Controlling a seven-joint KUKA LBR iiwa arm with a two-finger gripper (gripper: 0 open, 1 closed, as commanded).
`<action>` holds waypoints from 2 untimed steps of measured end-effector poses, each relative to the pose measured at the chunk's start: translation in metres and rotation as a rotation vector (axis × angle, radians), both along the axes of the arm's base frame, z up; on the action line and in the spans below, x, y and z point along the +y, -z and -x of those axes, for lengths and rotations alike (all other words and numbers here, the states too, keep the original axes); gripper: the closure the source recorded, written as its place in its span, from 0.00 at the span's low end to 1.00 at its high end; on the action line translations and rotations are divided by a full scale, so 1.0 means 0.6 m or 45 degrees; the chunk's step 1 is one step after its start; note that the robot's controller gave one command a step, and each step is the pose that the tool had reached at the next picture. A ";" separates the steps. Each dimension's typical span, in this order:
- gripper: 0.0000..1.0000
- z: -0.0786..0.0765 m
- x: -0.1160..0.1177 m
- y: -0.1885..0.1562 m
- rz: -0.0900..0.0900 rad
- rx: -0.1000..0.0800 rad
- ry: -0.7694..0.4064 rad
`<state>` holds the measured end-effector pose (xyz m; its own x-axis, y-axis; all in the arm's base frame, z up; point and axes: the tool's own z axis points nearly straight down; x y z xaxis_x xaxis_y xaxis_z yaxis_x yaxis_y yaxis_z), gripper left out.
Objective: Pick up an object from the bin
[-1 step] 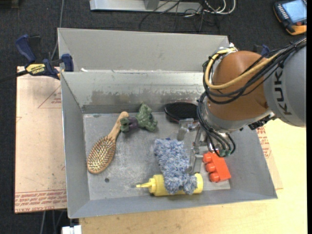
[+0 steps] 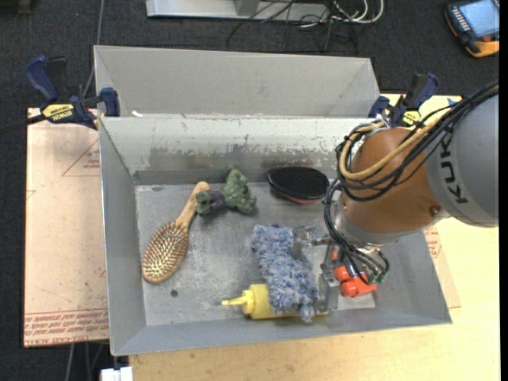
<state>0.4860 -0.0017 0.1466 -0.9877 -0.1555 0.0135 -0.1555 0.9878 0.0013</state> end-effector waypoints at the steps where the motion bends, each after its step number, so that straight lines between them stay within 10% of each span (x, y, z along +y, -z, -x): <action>1: 0.00 -0.003 -0.017 0.079 -0.003 -0.013 -0.277; 2: 0.00 -0.009 -0.014 0.115 0.002 -0.065 -0.395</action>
Offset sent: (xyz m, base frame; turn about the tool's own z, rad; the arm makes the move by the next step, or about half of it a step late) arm -0.0024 -0.0114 -0.0500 -0.2215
